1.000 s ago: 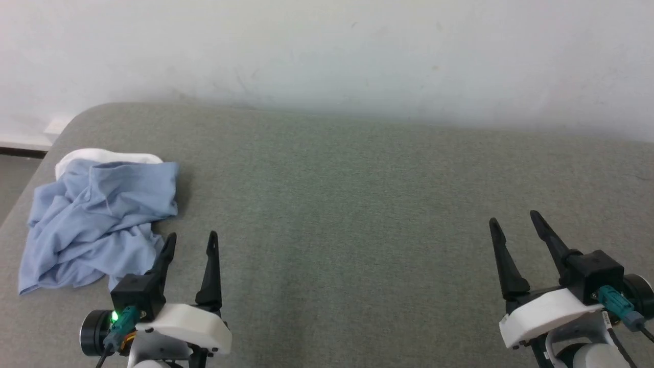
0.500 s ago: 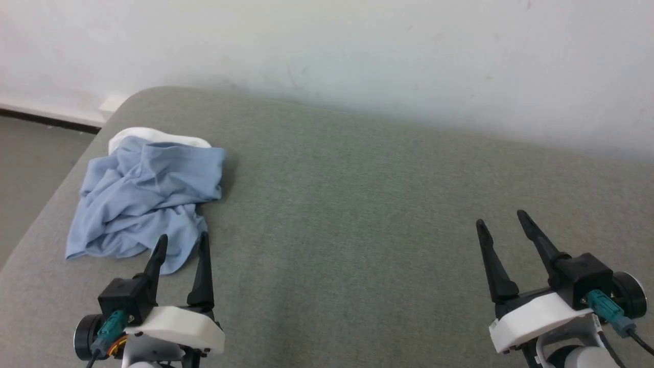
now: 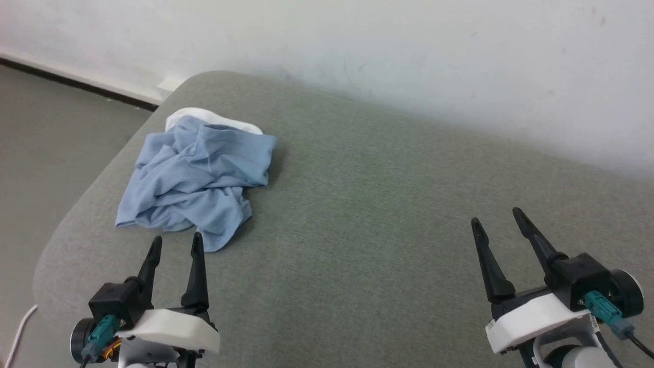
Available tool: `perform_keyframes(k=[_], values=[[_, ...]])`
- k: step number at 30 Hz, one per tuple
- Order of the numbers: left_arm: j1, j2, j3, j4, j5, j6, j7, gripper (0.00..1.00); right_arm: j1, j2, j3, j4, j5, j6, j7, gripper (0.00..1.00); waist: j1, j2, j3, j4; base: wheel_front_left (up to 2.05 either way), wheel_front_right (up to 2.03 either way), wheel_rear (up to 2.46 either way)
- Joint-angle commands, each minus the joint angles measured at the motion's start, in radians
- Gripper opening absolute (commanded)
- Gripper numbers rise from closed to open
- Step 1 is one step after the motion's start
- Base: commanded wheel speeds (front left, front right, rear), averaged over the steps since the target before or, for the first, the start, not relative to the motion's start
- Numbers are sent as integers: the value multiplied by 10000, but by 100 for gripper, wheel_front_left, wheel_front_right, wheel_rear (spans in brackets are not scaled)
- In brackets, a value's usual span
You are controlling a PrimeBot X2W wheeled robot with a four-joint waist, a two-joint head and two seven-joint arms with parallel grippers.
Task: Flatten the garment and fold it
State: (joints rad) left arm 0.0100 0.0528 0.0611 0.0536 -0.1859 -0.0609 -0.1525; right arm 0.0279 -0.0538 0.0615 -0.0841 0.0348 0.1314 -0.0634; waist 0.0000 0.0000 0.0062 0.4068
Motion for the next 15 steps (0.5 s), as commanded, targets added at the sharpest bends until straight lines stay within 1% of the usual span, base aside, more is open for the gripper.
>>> perform_keyframes(k=[1,8,15], values=[[-15,-16,61,60,-131,-80,-123,100,64,21,13,-78,-26,-5,-65,100,0,0,84,272,0,0,0],[-276,-17,188,77,-353,-128,-248,100,-7,23,58,-139,-20,-5,-17,100,0,0,294,509,0,0,0],[-1454,9,663,51,-490,-260,-394,100,-195,25,142,-318,-182,-5,159,100,0,0,782,512,0,0,0]])
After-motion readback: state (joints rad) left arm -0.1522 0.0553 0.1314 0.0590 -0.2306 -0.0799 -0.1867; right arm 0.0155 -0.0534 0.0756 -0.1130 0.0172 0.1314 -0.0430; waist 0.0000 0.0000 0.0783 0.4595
